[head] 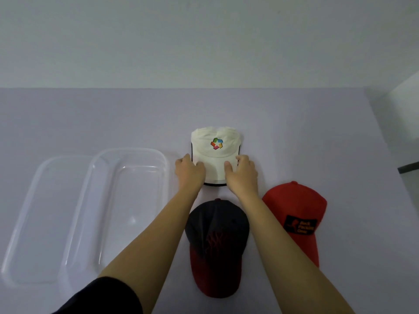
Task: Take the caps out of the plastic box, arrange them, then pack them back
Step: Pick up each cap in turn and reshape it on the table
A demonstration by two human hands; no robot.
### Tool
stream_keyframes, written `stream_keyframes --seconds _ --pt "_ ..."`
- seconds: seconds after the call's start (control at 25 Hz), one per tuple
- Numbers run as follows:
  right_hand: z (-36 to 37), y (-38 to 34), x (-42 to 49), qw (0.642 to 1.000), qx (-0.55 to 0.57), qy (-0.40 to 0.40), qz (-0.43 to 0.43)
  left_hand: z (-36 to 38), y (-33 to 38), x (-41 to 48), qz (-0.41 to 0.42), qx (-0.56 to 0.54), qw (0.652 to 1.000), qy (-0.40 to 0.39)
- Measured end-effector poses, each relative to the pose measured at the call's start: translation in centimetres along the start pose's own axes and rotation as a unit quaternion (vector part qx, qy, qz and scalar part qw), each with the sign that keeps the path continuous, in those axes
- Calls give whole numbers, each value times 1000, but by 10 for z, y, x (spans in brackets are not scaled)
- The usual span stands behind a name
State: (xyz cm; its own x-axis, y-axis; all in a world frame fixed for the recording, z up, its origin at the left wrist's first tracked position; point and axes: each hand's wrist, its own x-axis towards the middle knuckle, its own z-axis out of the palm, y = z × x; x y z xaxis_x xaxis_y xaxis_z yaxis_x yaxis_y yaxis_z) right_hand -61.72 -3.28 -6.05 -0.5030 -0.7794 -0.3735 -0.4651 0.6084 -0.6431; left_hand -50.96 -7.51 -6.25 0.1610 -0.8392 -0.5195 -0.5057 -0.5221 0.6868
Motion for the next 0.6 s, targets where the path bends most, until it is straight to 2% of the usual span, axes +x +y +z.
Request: stream_keyframes --seconds 0.12,0.2,0.32,0.36,0.44,0.52,0.6 --pt "-37 2 -22 986 77 94 -118 -5 17 -31 87 -24 995 42" --pt "-69 23 -31 962 132 177 -160 0 26 -57 131 -68 988 42" --pt "-121 84 -31 937 224 242 -120 25 31 -94 136 -105 984 -53" --pt "-134 108 -28 940 233 234 -82 37 30 -105 130 -84 983 -99" --pt "-149 153 -25 964 210 161 -1 63 23 -115 120 -19 975 -185" --pt "-147 181 -22 980 189 47 40 82 15 -117 122 47 967 -218" --pt "-136 193 -22 980 196 -8 31 98 12 -118 125 74 965 -218"
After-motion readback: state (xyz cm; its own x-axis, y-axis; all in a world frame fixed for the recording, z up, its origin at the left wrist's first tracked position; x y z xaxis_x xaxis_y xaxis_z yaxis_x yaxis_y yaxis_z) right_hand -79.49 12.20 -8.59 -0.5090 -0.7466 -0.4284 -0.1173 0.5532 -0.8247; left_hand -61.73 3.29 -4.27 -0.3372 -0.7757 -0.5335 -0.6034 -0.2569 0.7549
